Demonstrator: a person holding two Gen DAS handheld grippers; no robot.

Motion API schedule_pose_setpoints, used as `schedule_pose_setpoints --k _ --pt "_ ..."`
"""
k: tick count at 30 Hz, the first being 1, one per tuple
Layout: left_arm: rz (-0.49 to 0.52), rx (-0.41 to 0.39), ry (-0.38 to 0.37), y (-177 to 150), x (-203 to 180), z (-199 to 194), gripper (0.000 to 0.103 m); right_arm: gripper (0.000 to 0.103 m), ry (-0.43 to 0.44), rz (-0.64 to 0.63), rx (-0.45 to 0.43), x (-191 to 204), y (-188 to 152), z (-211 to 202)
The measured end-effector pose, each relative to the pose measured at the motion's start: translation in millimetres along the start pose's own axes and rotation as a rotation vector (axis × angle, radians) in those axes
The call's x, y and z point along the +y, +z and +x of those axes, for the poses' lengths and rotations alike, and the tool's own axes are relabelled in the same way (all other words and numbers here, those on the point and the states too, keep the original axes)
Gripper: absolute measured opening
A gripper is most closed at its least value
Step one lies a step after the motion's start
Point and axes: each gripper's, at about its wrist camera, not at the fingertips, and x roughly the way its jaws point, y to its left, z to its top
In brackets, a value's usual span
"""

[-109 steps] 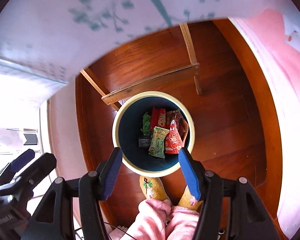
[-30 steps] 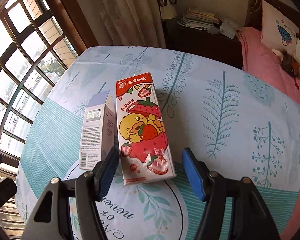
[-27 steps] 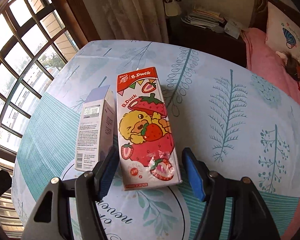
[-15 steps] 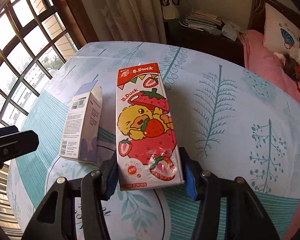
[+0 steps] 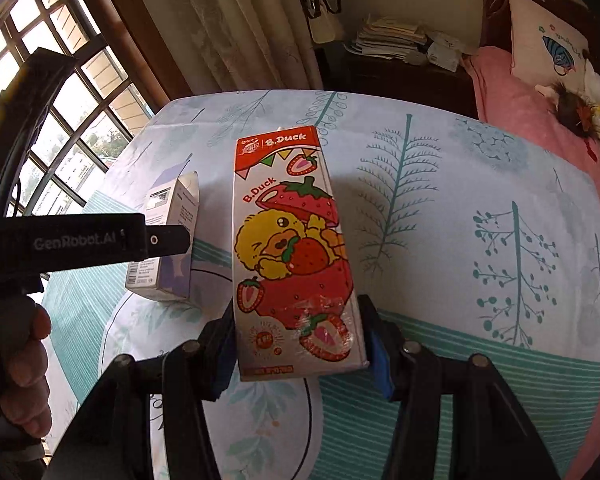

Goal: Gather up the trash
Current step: 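Carry white box and B.Duck carton over the bin and open both tools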

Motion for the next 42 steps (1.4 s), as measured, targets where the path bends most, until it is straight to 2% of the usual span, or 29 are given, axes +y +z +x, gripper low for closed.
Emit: schedule_pose_setpoints --k 4,9,16,25,30,36,42 --pt "0.011 -0.049 0.036 -5.8 3.4 -7.0 0.034 0.054 0.016 0.012 -0.016 2.1 -3.5 -10.8" --pt "0.032 -0.071 0.027 -20.9 14.0 -25.7 0.034 0.054 0.031 0.044 -0.038 7.2 -10.7 -28.2" --pt "0.135 -0.107 0.024 -67.6 38.1 -77.3 0.034 0.054 0.068 0.117 -0.058 26.6 -39.2 -63.7" --pt "0.243 -0.153 0.003 -156.9 103.1 -157.0 0.034 0.054 0.097 0.216 -0.075 84.4 -116.2 -128.7" --pt "0.323 -0.188 -0.018 -205.6 148.1 -193.2 0.034 0.054 0.074 0.273 -0.094 129.6 -165.4 -164.5" --pt "0.443 -0.244 -0.048 -248.2 197.2 -226.7 0.034 0.054 0.023 0.322 -0.112 185.0 -214.3 -192.8" --pt "0.522 -0.268 -0.092 -282.3 235.3 -245.6 0.034 0.054 -0.020 0.378 -0.120 230.0 -257.5 -208.4"
